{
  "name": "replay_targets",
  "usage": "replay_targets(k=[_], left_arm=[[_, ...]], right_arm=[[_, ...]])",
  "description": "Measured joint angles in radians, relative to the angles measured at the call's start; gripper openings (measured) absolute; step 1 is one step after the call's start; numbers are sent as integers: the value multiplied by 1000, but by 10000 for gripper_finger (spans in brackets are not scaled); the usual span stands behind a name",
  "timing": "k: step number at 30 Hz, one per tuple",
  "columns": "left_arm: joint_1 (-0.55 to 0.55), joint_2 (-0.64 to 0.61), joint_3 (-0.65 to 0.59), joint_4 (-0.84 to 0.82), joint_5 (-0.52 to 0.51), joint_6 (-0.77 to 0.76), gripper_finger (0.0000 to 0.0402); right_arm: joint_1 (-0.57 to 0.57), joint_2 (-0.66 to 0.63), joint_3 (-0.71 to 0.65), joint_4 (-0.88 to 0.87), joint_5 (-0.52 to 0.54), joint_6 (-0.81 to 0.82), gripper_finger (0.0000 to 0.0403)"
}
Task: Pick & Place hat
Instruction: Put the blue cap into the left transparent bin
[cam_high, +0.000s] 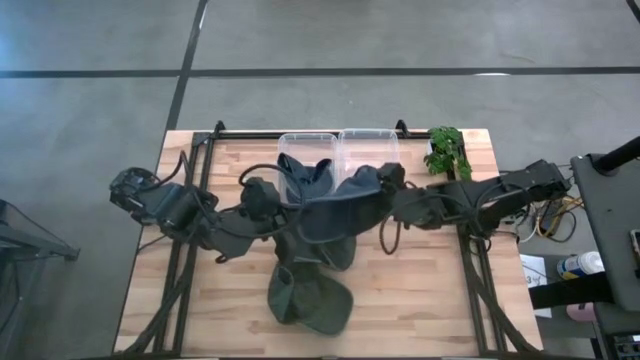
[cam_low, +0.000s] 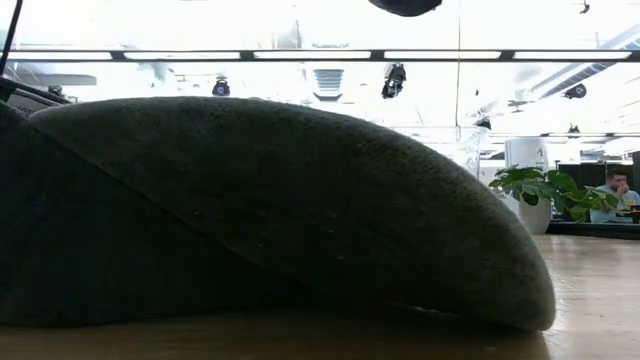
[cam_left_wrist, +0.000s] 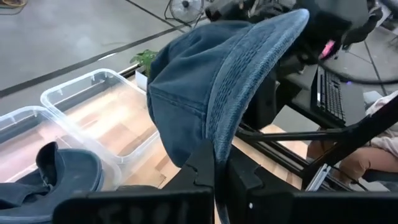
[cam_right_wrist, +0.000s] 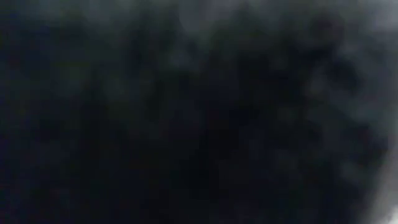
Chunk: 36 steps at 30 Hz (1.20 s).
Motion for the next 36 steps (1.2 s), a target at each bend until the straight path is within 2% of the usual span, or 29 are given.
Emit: replay_targets(k=[10, 14, 19, 21, 23, 26, 28, 30, 32, 36], left_arm=[[16, -3, 16, -28, -55, 57, 5], [62, -7, 16, -162, -107, 43, 5], [123, -16, 15, -228, -126, 54, 5], [140, -24, 15, -227, -128, 77, 5], [150, -30, 18, -229, -125, 92, 5], [152, -39, 24, -231, -106, 94, 5], [147, -54, 31, -230, -87, 88, 5], [146, -73, 38, -201, -40, 82, 5], [146, -91, 38, -150, 3, 98, 5], [147, -117, 38, -77, 44, 181, 5]], right_arm=[[14, -6, 1, 24, 55, -160, 8], [68, -55, 20, 107, -43, -294, 8], [124, -132, 23, 51, -178, -286, 9], [147, -156, 21, -29, -143, -246, 9], [172, -180, 21, -156, -27, -155, 9], [182, -208, 21, -398, 138, 57, 9], [150, -217, 20, -557, 183, 210, 9], [107, -225, 12, -683, 191, 331, 9], [57, -231, -4, -737, 184, 386, 9], [-58, -232, -46, -667, 100, 327, 9]])
